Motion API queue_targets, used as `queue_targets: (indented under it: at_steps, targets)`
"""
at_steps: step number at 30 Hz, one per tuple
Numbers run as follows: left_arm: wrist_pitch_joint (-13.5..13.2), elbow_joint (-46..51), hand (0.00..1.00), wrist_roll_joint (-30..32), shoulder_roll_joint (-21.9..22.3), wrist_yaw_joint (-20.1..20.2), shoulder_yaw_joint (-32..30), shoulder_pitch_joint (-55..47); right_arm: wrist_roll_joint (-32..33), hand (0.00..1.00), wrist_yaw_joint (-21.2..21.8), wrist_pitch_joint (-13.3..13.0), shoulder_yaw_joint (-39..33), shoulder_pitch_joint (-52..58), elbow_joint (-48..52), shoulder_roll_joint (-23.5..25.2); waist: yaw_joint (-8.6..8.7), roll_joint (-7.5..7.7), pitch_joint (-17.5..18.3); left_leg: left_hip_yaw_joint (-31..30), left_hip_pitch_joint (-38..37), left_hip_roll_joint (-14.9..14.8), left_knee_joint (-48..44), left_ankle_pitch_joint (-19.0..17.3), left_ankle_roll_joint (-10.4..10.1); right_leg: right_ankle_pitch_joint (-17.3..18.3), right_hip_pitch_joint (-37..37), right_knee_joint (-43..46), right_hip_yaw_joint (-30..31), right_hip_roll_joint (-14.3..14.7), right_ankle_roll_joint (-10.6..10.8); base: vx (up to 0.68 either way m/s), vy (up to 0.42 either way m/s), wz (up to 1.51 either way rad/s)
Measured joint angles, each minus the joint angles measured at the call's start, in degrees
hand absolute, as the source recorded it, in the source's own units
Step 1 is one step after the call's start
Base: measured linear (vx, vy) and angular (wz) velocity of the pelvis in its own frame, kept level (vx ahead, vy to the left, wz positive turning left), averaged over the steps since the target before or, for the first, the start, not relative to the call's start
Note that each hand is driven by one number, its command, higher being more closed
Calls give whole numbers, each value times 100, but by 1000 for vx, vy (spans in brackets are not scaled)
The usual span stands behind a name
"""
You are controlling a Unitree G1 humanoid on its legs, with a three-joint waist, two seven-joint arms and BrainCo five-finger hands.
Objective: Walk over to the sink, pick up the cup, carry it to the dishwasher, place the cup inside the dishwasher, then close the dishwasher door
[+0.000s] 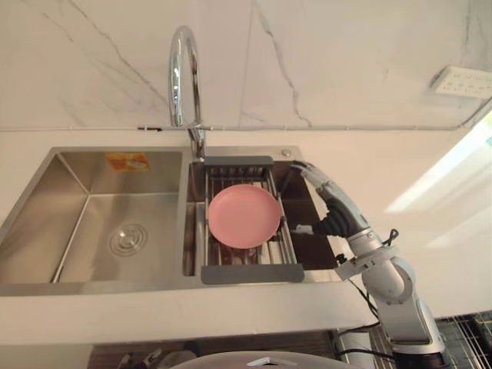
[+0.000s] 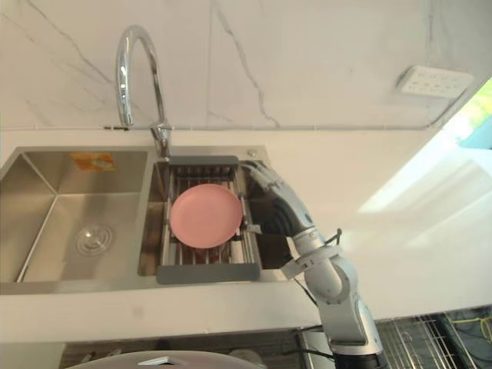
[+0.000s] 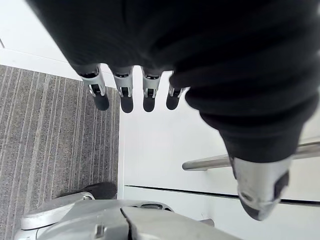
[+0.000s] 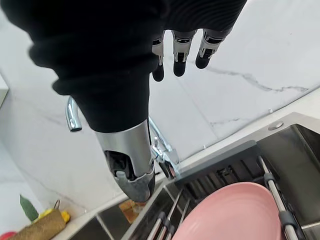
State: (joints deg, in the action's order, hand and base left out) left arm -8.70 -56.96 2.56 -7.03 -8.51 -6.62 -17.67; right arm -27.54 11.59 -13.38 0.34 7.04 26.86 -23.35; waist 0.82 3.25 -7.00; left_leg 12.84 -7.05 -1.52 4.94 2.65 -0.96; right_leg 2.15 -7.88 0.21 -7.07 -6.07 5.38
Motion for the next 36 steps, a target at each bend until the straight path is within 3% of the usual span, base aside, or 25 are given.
queue_targets:
  at_steps: [14, 26, 36]
  targets:
    - [212, 12, 0, 214, -162, 62, 152, 26, -1526, 0, 759, 366, 990, -996, -257, -447, -35, 161, 198, -122, 226, 1, 3, 90, 12, -64, 94, -76, -138, 12, -25, 19, -4, 4]
    - [349, 14, 0, 330, -176, 68, 212, 26, -2015, 0, 1563, 493, 1536, -1394, -824, -675, -106, 148, 364, -241, 395, -19, 6, 180, 6, -111, 200, -99, -269, 32, -116, -48, -2, 5]
    - [472, 146, 0, 333, -253, 152, 212, 26, -2372, 0, 1570, 592, 1925, -1455, -1497, -655, -203, 128, 377, -322, 444, 13, 5, 182, 3, -122, 156, -175, -416, 17, -56, -1, 2, 5]
